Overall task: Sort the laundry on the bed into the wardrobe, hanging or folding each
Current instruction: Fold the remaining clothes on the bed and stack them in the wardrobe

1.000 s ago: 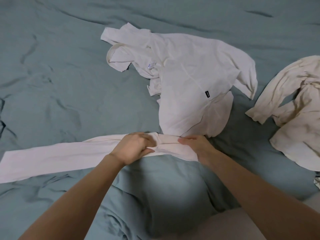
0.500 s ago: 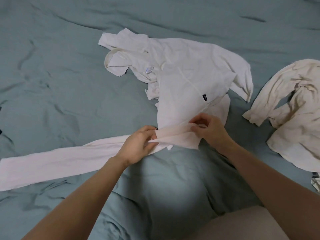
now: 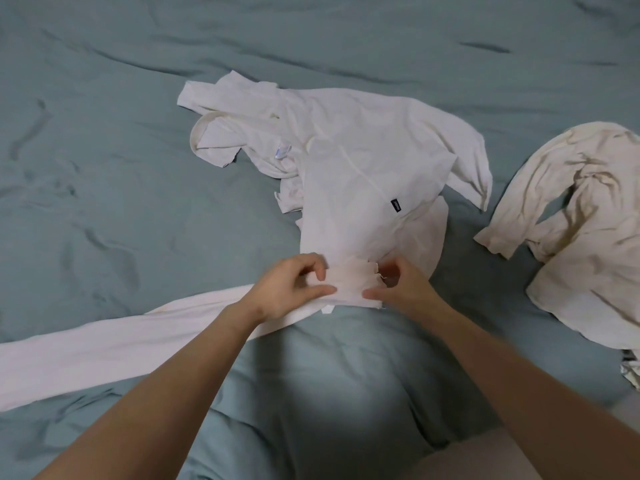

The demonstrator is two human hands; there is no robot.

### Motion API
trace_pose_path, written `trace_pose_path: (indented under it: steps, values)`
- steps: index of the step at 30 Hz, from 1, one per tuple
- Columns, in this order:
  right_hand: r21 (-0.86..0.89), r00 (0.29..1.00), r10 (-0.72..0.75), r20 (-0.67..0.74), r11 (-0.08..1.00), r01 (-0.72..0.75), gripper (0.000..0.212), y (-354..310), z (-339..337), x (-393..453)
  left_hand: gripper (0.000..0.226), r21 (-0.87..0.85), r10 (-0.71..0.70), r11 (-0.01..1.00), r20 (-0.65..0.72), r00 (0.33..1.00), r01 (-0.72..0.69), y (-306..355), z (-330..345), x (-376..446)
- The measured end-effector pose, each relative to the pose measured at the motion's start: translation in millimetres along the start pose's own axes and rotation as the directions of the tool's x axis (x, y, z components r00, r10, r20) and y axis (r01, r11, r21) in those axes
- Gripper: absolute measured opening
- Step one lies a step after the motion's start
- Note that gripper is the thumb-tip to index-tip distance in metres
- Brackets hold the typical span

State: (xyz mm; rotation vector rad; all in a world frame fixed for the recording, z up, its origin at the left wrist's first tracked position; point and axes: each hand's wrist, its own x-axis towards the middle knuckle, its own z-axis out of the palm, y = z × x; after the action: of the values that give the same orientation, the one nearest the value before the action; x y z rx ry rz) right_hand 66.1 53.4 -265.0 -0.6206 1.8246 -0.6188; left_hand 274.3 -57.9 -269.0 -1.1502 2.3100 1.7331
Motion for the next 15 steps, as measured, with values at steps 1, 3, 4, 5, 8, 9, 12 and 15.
trace_pose_path:
  steps: [1, 3, 4, 5, 8, 9, 12, 15]
  values:
    - [-0.059, 0.999, 0.033, 0.027, 0.998, -0.031, 0.044, 2, -1, -2, 0.031, 0.059, -0.004, 0.998, 0.016, 1.000, 0.003, 2, 4, 1]
    - [-0.136, 0.995, 0.074, 0.066, 0.989, -0.065, 0.030, 5, -5, -4, 0.042, 0.170, -0.041, 0.985, 0.049, 0.998, 0.032, 5, 10, 5]
    - [-0.133, 0.996, 0.073, 0.058, 0.989, -0.064, 0.022, 5, -7, -5, 0.048, 0.212, -0.071, 0.976, 0.066, 0.995, 0.055, 7, 11, 8]
    - [-0.100, 0.998, 0.054, 0.043, 0.994, -0.050, 0.017, 3, -10, -7, 0.053, 0.243, -0.099, 0.967, 0.076, 0.992, 0.078, 9, 12, 10]
    - [0.167, 1.000, 0.001, -0.021, 0.986, 0.003, 0.010, -7, -17, -10, 0.052, 0.266, -0.080, 0.962, 0.079, 0.994, 0.057, 18, 14, 18]
    - [0.273, 0.999, 0.004, -0.033, 0.962, 0.005, 0.009, -11, -17, -10, 0.046, 0.251, -0.062, 0.967, 0.079, 0.995, 0.041, 23, 15, 20]
    - [0.415, 0.993, 0.114, 0.009, 0.904, -0.107, 0.017, -14, -10, -2, 0.026, 0.097, -0.041, 0.995, 0.068, 0.997, 0.035, 30, 19, 23]
    - [0.467, 0.953, 0.287, 0.095, 0.833, -0.297, 0.014, -10, 2, 4, 0.015, 0.016, -0.012, 1.000, 0.050, 0.999, 0.012, 27, 19, 25]
